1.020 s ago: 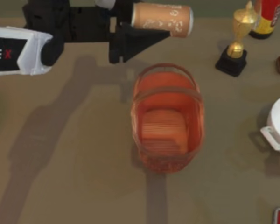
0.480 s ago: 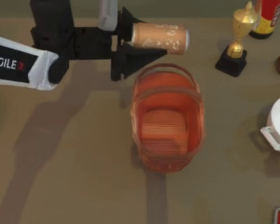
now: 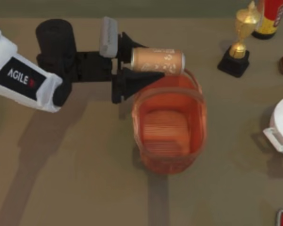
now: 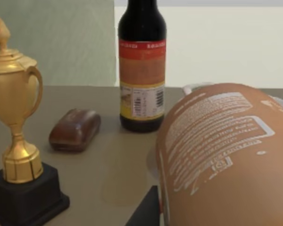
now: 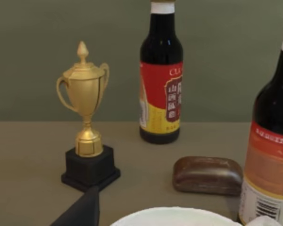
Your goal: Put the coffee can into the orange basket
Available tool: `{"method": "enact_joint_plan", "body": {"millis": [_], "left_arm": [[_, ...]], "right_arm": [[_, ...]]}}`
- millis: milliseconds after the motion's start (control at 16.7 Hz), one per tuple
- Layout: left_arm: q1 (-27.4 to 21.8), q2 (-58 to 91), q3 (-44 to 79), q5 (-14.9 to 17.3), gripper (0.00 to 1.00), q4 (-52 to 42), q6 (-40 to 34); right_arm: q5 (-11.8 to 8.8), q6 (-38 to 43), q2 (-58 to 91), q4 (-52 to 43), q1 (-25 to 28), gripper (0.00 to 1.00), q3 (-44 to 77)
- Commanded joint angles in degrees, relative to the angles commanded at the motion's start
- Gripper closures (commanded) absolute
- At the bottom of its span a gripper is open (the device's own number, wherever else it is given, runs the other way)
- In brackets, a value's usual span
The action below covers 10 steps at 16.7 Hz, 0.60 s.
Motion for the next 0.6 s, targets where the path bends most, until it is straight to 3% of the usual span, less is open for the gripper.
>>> {"method": "enact_joint_plan", "body": {"millis": [60,600], "left_arm": [[0.00,0.00,0.00,0.00,1.00,0.00,0.00],[0.00,0.00,0.00,0.00,0.32,0.00,0.00]], "right_arm": [[0.00,0.00,0.00,0.00,0.00,0.00,0.00],[0.00,0.00,0.00,0.00,0.00,0.00,0.00]]}}
